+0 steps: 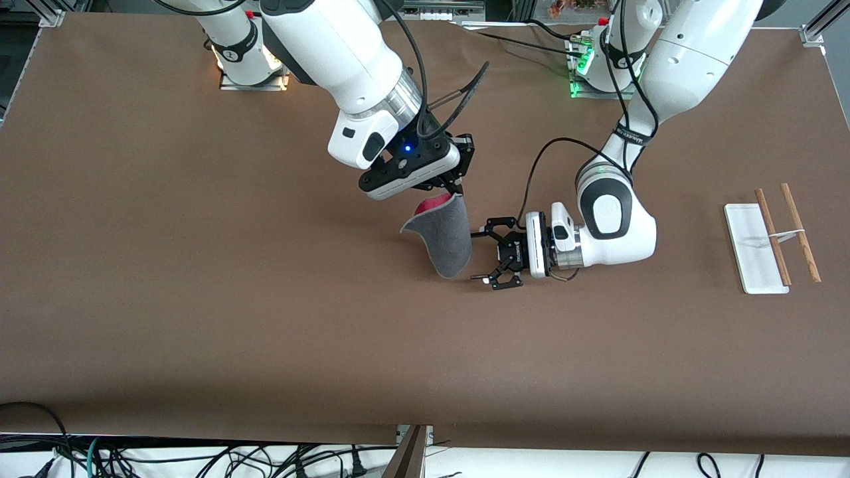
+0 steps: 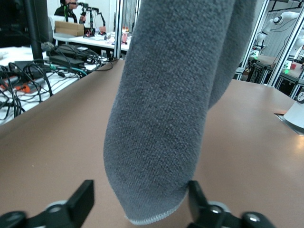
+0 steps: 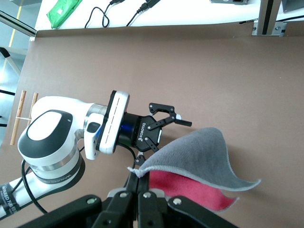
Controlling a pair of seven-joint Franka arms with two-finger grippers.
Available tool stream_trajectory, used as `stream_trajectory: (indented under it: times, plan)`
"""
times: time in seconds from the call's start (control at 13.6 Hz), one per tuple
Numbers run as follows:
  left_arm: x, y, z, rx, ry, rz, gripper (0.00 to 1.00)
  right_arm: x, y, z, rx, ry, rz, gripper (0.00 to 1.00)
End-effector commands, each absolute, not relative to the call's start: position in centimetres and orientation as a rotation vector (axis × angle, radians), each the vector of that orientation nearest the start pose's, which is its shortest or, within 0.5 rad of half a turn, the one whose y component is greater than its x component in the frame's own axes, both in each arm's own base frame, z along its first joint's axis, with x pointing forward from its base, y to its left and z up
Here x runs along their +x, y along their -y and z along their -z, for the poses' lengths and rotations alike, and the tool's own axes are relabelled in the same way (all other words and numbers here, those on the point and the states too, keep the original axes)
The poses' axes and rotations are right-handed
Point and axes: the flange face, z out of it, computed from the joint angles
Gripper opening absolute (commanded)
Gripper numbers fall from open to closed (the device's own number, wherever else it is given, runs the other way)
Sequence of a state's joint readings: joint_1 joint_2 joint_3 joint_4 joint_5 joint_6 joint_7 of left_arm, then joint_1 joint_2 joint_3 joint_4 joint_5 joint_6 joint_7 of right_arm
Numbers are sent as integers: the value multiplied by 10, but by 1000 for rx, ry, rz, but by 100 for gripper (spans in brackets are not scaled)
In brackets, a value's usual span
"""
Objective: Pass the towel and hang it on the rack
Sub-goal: 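Close the left gripper on the hanging towel below the right gripper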
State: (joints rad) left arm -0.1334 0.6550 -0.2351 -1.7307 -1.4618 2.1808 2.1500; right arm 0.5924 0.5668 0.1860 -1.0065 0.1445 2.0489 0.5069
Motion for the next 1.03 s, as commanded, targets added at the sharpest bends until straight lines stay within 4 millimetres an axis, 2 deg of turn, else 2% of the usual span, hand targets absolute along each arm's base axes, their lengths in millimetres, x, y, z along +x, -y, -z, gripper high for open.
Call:
stream_trajectory:
  times: [0.0,0.07,0.22,0.74,0.81,0.88,0.96]
  plan:
    - [618,266,-228,1572,1286,-1020,35,557,-496,-595,-2618,230,329,0]
    - [613,278,-229,1560,1274,-1021,26,557,-495,-595,-2619,227,329,0]
    - [612,282,-230,1555,1278,-1026,0,557,-496,-595,-2616,229,329,0]
    - [616,278,-240,1542,1317,-1042,0,559,-494,-595,-2617,224,331,0]
    - [618,276,-245,1526,1350,-1065,0,561,-492,-594,-2619,220,331,20]
    - [619,275,-250,1524,1353,-1073,0,563,-489,-594,-2620,219,334,57]
    - [619,275,-252,1526,1351,-1073,0,566,-486,-594,-2621,217,337,100]
